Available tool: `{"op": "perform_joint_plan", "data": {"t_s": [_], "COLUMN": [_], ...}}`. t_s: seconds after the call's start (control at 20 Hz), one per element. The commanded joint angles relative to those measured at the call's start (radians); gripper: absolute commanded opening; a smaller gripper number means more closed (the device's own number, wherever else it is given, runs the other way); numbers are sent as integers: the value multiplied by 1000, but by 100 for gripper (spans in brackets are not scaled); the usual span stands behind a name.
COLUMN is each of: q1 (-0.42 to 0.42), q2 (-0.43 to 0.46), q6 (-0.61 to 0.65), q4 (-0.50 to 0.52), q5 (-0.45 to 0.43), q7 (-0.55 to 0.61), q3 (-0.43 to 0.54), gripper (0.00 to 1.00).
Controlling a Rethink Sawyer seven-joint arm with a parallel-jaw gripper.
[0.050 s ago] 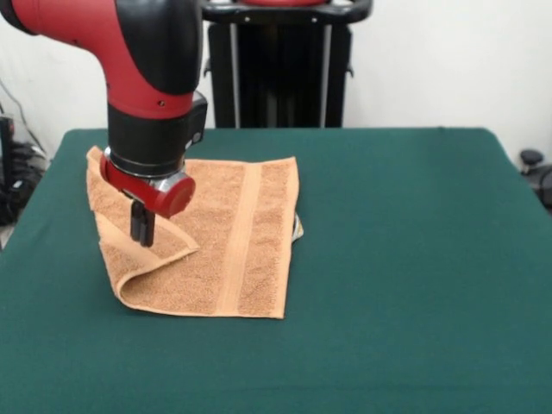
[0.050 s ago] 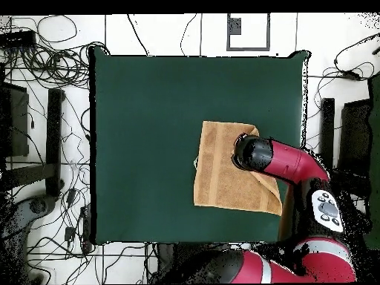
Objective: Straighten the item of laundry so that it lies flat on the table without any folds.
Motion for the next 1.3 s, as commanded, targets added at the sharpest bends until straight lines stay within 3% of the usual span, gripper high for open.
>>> {"op": "perform_joint_plan", "data": {"t_s": [0.05,1.3], "q1": [54,80], "q2": [90,101], "q6": [35,48], "q4": [-8,-37], "q5": [22,26], "q7": [85,95], "q3": [96,60], "gripper": [0,0]}}
